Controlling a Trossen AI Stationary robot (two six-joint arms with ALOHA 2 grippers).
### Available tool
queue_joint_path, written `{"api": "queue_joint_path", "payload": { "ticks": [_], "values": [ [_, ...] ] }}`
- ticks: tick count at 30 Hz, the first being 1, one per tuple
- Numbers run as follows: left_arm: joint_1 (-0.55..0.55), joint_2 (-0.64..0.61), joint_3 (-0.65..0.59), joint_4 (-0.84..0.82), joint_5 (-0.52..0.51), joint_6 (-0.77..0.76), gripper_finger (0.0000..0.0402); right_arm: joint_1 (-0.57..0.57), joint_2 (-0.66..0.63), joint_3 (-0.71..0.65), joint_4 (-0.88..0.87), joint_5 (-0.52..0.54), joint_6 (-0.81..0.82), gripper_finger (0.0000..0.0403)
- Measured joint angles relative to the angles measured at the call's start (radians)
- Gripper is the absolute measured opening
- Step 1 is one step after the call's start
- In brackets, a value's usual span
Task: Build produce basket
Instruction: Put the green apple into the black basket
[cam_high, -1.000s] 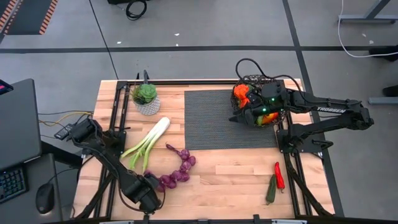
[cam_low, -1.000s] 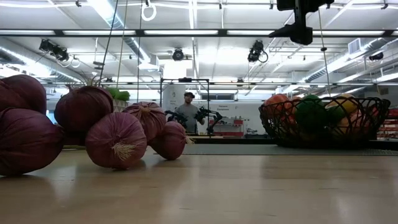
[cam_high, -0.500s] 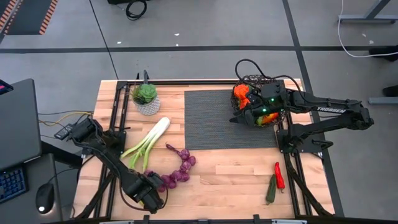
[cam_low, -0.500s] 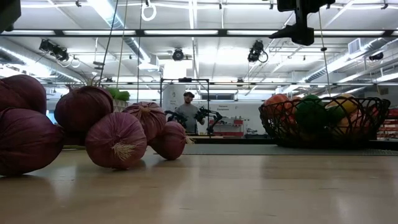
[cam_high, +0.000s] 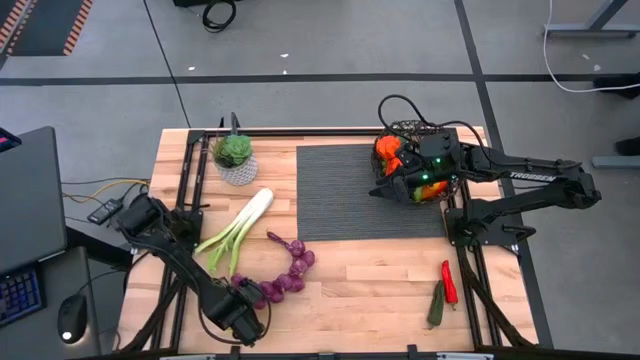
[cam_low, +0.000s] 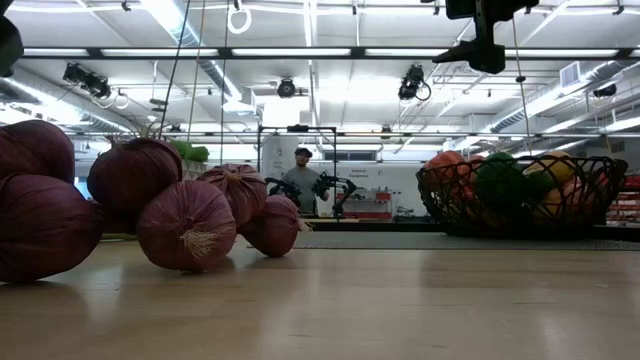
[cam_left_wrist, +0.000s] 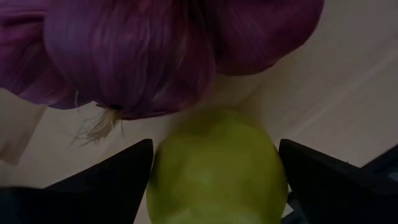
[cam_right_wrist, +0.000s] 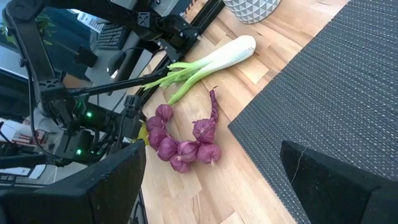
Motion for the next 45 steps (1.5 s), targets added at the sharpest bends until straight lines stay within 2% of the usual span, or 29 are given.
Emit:
{"api": "queue_joint_path", "payload": {
  "ticks": [7, 13, 17, 22, 28, 32, 36, 39, 45],
  "values": [
    [0.001, 0.006, 0.000, 0.000, 0.006, 0.000, 0.0351, 0.000, 0.000, 0.000, 0.000, 0.000, 0.000, 0.0375],
    [0.012, 0.006, -0.001, 0.003, 0.099, -0.001, 0.0316, 0.000, 0.000, 0.000, -0.002, 0.000, -0.008, 0.0375],
    [0.019, 0.002, -0.001, 0.009, 0.111, -0.006, 0.0289, 0.000, 0.000, 0.000, -0.004, 0.000, -0.011, 0.0375],
    [0.038, -0.004, -0.001, 0.010, 0.159, -0.011, 0.0283, 0.000, 0.000, 0.000, -0.004, 0.004, -0.011, 0.0375],
    [0.088, -0.073, -0.002, 0.008, 0.181, -0.019, 0.0283, -0.001, 0.000, 0.000, -0.008, 0.008, -0.033, 0.0375],
    [0.135, -0.155, -0.002, 0.008, 0.155, -0.064, 0.0284, -0.001, 0.000, 0.000, -0.014, 0.008, -0.037, 0.0375],
    [0.178, -0.250, -0.002, 0.025, 0.051, -0.119, 0.0284, -0.001, 0.000, 0.000, -0.014, 0.007, -0.037, 0.0375],
    [0.208, -0.332, -0.002, 0.042, -0.084, -0.161, 0.0284, -0.001, 0.000, 0.000, -0.014, 0.007, -0.037, 0.0375],
    [0.274, -0.459, -0.001, 0.184, -0.387, -0.166, 0.0284, -0.001, 0.000, 0.000, -0.014, 0.006, -0.038, 0.0375]
  ]
}}
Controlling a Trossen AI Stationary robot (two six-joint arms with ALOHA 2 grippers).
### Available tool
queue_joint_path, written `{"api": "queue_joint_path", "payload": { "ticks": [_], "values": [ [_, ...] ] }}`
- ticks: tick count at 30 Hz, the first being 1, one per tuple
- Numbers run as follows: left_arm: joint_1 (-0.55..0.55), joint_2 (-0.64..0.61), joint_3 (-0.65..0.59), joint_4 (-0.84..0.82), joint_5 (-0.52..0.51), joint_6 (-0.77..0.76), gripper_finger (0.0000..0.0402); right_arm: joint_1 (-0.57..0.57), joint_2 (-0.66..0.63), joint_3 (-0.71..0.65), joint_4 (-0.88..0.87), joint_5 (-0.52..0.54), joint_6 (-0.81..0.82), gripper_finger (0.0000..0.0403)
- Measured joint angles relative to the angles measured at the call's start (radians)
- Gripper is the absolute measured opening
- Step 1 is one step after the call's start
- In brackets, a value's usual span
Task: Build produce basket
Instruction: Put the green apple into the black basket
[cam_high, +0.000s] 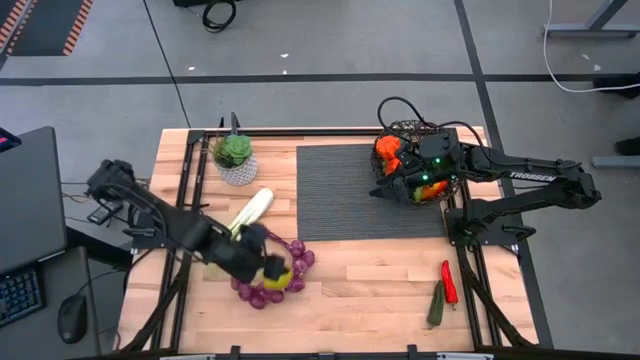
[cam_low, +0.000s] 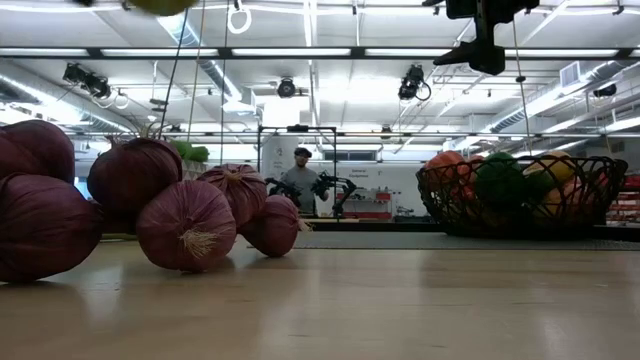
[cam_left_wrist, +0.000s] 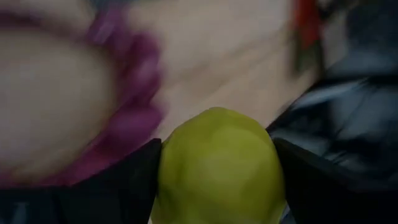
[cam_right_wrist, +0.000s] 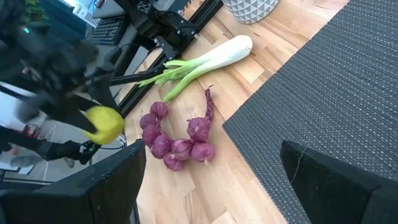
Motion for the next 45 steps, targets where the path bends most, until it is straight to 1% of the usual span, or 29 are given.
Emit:
{"api": "queue_joint_path", "payload": {
  "ticks": [4, 6, 9, 12, 16, 19, 21, 25, 29, 31, 33, 36, 39, 42, 45],
  "values": [
    [0.046, -0.035, 0.001, 0.149, -0.190, 0.071, 0.0284, 0.000, 0.000, 0.000, 0.020, -0.004, 0.001, 0.0375],
    [0.074, -0.035, 0.001, 0.231, -0.229, 0.119, 0.0284, 0.000, 0.000, 0.000, 0.059, -0.018, 0.001, 0.0375],
    [0.116, -0.034, 0.001, 0.352, -0.236, 0.208, 0.0284, 0.000, 0.000, 0.000, 0.132, -0.044, 0.047, 0.0375],
    [0.153, -0.027, 0.001, 0.451, -0.237, 0.322, 0.0284, -0.005, 0.000, 0.000, 0.184, -0.061, 0.176, 0.0375],
    [0.202, -0.028, 0.001, 0.582, -0.246, 0.494, 0.0284, -0.009, 0.000, 0.000, 0.198, -0.126, 0.360, 0.0375],
    [0.230, -0.028, 0.001, 0.655, -0.250, 0.650, 0.0284, -0.004, 0.000, 0.000, 0.204, -0.181, 0.444, 0.0375],
    [0.244, -0.028, 0.001, 0.681, -0.251, 0.726, 0.0284, 0.002, 0.000, 0.000, 0.214, -0.199, 0.490, 0.0375],
    [0.266, -0.027, 0.001, 0.727, -0.248, 0.863, 0.0284, 0.013, 0.000, 0.000, 0.274, -0.187, 0.549, 0.0375],
    [0.280, -0.027, 0.001, 0.763, -0.249, 0.975, 0.0284, 0.014, 0.000, 0.000, 0.415, -0.160, 0.616, 0.0375],
    [0.280, -0.027, 0.001, 0.780, -0.249, 1.076, 0.0284, 0.014, 0.000, 0.000, 0.475, -0.147, 0.671, 0.0375],
    [0.280, -0.027, 0.001, 0.785, -0.249, 1.223, 0.0284, 0.014, 0.000, 0.000, 0.508, -0.141, 0.732, 0.0375],
    [0.278, -0.027, 0.001, 0.793, -0.248, 1.385, 0.0284, 0.025, 0.000, 0.000, 0.506, -0.141, 0.782, 0.0375],
    [0.285, -0.027, 0.001, 0.816, -0.248, 1.461, 0.0284, 0.052, 0.020, 0.000, 0.501, -0.141, 0.790, 0.0375],
    [0.298, -0.027, 0.001, 0.819, -0.249, 1.492, 0.0284, 0.090, 0.063, 0.000, 0.510, -0.121, 0.789, 0.0375],
    [0.309, -0.027, 0.001, 0.818, -0.249, 1.498, 0.0284, 0.126, 0.117, 0.000, 0.594, -0.066, 0.787, 0.0375]
  ]
}}
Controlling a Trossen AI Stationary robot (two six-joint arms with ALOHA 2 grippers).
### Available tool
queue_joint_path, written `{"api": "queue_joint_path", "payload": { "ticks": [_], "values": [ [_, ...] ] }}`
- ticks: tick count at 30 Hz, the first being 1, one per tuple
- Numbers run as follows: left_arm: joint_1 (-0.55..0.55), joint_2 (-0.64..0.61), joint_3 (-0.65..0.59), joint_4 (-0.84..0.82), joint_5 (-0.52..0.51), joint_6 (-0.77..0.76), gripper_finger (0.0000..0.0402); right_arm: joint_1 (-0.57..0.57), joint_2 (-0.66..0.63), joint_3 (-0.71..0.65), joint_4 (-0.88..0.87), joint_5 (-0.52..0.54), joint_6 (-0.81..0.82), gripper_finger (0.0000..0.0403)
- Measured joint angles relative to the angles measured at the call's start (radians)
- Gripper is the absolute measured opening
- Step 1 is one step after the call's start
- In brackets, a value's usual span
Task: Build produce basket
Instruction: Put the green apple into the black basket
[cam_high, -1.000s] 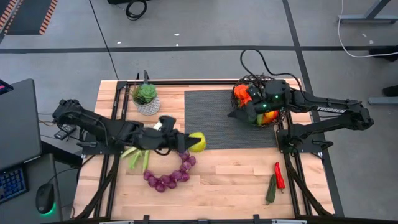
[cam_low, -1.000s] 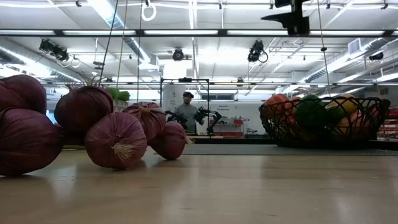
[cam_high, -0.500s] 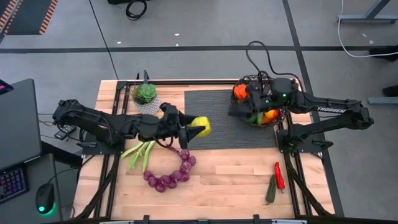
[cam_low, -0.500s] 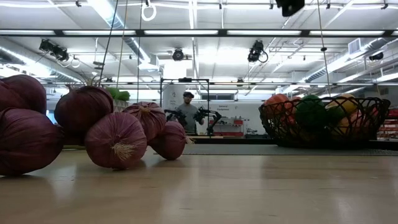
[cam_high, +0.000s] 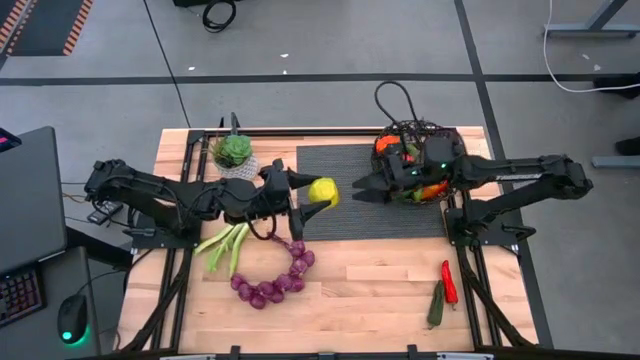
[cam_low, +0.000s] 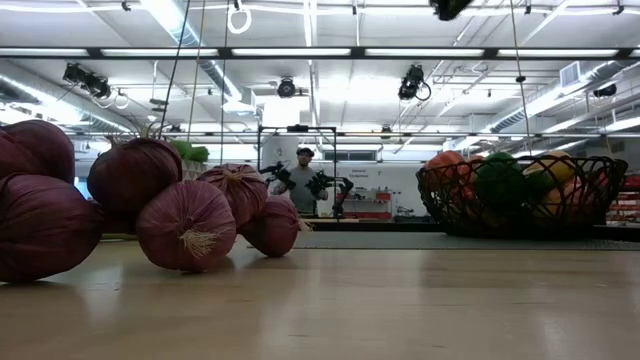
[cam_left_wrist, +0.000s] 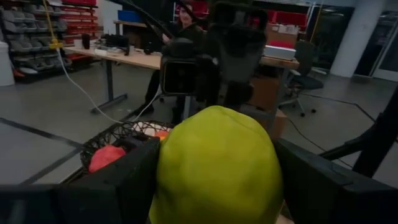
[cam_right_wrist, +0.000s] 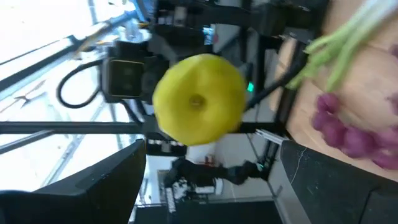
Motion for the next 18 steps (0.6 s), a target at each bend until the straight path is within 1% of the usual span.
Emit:
{"api": "queue_joint_path", "payload": {
  "ticks": [4, 9, 13, 18],
  "values": [
    [0.009, 0.000, 0.000, 0.000, 0.000, 0.003, 0.0284, 0.021, 0.073, 0.000, 0.159, 0.019, 0.004, 0.0375],
    [0.009, 0.000, 0.000, -0.010, 0.000, 0.003, 0.0284, 0.037, 0.142, 0.000, 0.260, 0.015, 0.028, 0.0375],
    [0.009, -0.002, 0.000, -0.030, 0.000, -0.005, 0.0284, 0.047, 0.180, 0.000, 0.323, 0.016, 0.033, 0.0375],
    [0.007, -0.002, 0.000, -0.038, -0.001, -0.008, 0.0288, 0.052, 0.195, 0.000, 0.334, 0.046, 0.027, 0.0375]
  ]
}}
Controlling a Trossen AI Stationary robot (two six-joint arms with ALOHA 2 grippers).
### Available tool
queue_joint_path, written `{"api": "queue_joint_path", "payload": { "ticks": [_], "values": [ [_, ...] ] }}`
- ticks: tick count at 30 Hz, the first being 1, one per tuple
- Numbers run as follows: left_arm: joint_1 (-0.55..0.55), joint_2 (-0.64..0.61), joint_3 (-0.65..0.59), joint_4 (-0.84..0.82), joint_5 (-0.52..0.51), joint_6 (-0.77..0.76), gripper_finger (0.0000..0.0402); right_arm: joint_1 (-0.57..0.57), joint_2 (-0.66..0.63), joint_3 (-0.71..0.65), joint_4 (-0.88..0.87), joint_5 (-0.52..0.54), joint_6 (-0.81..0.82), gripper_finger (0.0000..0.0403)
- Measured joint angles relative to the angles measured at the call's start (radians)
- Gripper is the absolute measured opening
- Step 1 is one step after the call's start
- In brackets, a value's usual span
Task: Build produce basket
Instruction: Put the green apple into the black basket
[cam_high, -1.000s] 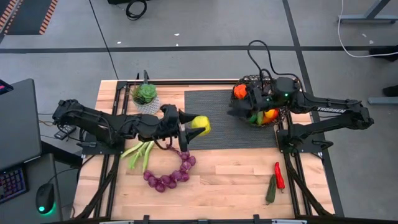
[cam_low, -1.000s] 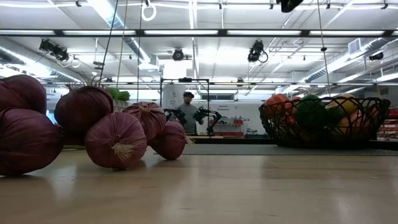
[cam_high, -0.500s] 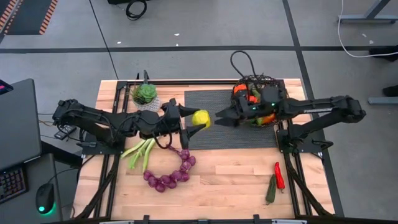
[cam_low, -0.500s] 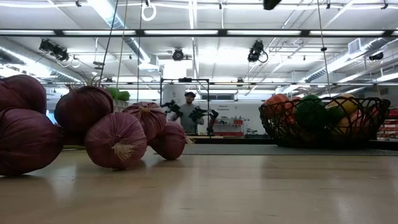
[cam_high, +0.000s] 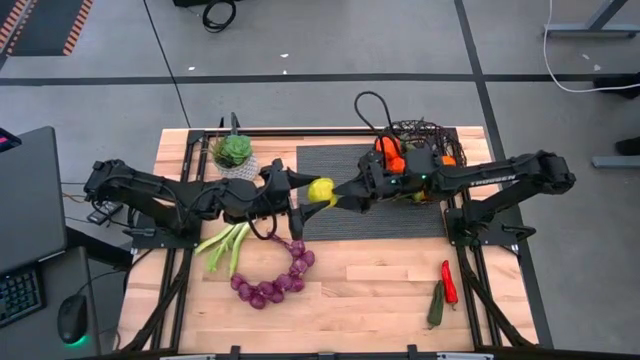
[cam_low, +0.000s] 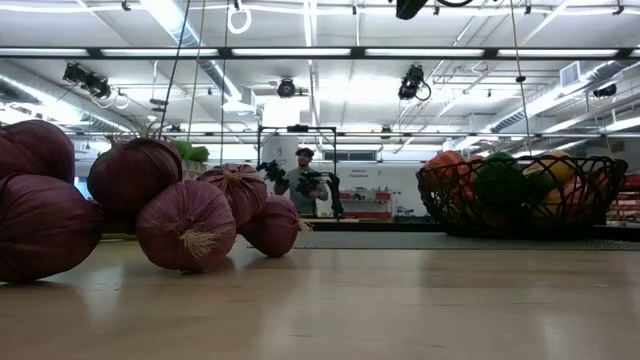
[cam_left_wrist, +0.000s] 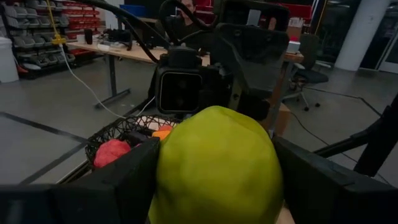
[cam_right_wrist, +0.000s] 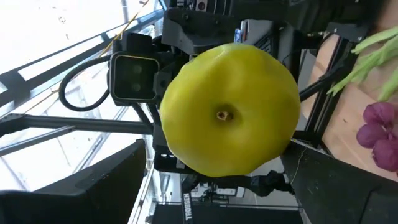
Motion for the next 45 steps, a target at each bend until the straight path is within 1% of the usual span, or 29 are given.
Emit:
{"api": "queue_joint_path", "payload": {
  "ticks": [4, 16, 23, 31, 38, 45],
  "values": [
    [-0.001, 0.000, 0.000, -0.002, -0.003, -0.012, 0.0295, 0.000, 0.012, 0.000, 0.012, 0.028, -0.012, 0.0375],
    [-0.014, 0.003, 0.000, -0.029, 0.007, -0.026, 0.0299, 0.014, 0.016, 0.000, -0.052, 0.035, -0.027, 0.0375],
    [-0.028, 0.009, 0.000, -0.030, 0.004, -0.027, 0.0299, 0.013, 0.018, 0.000, -0.058, 0.097, -0.027, 0.0375],
    [-0.042, 0.014, -0.001, -0.038, 0.005, -0.027, 0.0300, 0.034, 0.046, 0.002, -0.046, 0.072, -0.022, 0.0375],
    [-0.050, 0.014, -0.001, -0.040, -0.003, -0.052, 0.0300, 0.039, 0.063, 0.002, -0.014, 0.142, -0.028, 0.0375],
    [-0.051, 0.014, -0.001, -0.038, 0.004, -0.053, 0.0300, 0.038, 0.064, 0.001, -0.003, 0.152, -0.034, 0.0375]
  ]
}}
